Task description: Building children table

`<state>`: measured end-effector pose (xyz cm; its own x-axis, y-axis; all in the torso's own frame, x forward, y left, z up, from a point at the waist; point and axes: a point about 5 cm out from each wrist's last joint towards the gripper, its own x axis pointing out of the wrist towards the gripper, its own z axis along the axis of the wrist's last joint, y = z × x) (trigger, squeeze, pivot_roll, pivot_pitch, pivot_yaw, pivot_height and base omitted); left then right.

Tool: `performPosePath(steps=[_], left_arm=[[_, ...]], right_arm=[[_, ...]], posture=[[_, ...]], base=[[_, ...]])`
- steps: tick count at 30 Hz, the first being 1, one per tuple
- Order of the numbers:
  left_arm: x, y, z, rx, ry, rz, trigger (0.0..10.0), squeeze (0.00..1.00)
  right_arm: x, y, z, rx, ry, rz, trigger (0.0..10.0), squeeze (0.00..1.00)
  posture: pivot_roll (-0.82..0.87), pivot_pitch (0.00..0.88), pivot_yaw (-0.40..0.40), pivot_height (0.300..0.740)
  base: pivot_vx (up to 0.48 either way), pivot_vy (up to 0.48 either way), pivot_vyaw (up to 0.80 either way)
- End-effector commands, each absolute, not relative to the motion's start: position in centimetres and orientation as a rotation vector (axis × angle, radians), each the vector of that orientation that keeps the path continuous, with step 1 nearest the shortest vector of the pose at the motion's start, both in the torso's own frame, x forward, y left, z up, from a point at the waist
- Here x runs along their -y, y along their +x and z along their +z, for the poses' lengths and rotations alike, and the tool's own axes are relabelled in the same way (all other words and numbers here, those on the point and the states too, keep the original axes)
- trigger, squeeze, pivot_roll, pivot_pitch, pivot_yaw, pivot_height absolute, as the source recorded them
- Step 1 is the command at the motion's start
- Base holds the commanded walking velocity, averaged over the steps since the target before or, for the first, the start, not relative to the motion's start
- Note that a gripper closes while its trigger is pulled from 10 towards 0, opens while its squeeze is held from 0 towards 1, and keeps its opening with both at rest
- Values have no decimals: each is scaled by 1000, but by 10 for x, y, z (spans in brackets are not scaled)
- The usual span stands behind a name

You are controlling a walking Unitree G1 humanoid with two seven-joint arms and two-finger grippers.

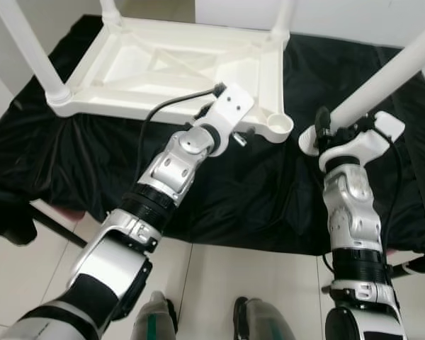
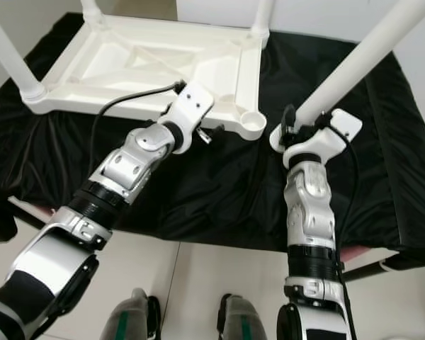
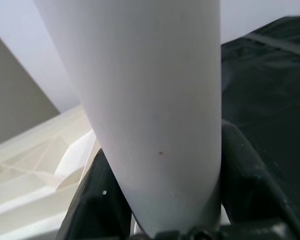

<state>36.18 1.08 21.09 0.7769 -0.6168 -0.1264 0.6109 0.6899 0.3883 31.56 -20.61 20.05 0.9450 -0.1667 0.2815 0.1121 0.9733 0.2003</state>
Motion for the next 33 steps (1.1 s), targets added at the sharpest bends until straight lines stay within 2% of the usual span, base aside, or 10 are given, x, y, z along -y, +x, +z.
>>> performPosePath(steps=[1, 4, 7, 12, 33], left_arm=[[-11, 363, 209, 8, 446, -700, 10000, 0], [-11, 366, 212, 18, 454, -712, 10000, 0], [-7, 371, 215, 19, 477, -759, 10000, 0], [-5, 375, 209, 9, 509, -780, 10000, 0], [-27, 398, 219, -13, 510, -672, 10000, 0]], right_arm=[[205, 312, 205, 315, 190, -128, 10000, 0], [206, 306, 207, 316, 189, -126, 10000, 0], [211, 290, 213, 317, 173, -136, 10000, 0], [215, 273, 223, 335, 162, -131, 10000, 0], [223, 258, 241, 329, 128, -132, 10000, 0]], posture=[[-96, 180, 89, 740], [-103, 192, 98, 740], [-144, 244, 129, 740], [-176, 263, 138, 740], [-226, 279, 126, 740]], base=[[0, 0, 0], [0, 0, 0], [0, 0, 0], [0, 0, 0], [0, 0, 0]])
